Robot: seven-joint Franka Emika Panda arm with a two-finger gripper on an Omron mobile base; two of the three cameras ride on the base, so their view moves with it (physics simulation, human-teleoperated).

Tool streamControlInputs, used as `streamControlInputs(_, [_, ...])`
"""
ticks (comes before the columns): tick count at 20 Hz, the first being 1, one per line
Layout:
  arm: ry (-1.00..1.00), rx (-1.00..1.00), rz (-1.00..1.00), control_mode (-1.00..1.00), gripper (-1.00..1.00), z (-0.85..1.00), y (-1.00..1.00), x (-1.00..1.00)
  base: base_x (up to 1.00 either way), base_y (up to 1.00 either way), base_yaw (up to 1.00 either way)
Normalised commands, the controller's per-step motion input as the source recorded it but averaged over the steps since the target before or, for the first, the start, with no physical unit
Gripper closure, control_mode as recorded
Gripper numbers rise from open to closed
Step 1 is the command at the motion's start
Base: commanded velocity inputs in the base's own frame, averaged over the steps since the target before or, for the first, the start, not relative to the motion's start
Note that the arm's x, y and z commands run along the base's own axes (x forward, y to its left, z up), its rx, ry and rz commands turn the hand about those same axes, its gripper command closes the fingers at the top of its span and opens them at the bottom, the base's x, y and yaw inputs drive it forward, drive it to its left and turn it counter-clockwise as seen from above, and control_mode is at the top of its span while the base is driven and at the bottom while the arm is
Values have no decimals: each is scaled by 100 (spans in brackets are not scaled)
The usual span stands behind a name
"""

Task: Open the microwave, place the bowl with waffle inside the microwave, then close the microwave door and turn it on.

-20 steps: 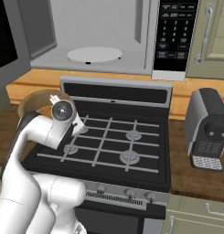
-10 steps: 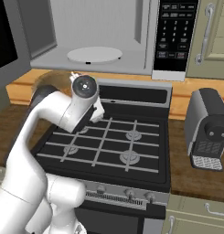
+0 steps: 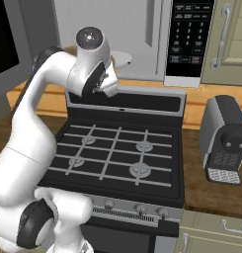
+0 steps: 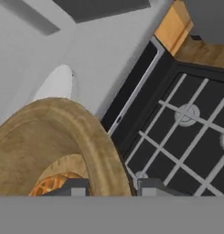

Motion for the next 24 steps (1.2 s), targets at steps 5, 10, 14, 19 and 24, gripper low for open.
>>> streamControlInputs(5, [2,-4,-21,-100,100,58,19,100,0,0,0])
streamControlInputs(10, [6,0,-17,-100,100,-4,0,100,0,0,0])
streamControlInputs(14, [5,0,-8,-100,100,-2,0,100,0,0,0])
streamControlInputs(19, [8,0,-6,-100,100,-5,0,100,0,0,0])
streamControlInputs(24, [3,0,-1,-100,100,-45,8,64,0,0,0])
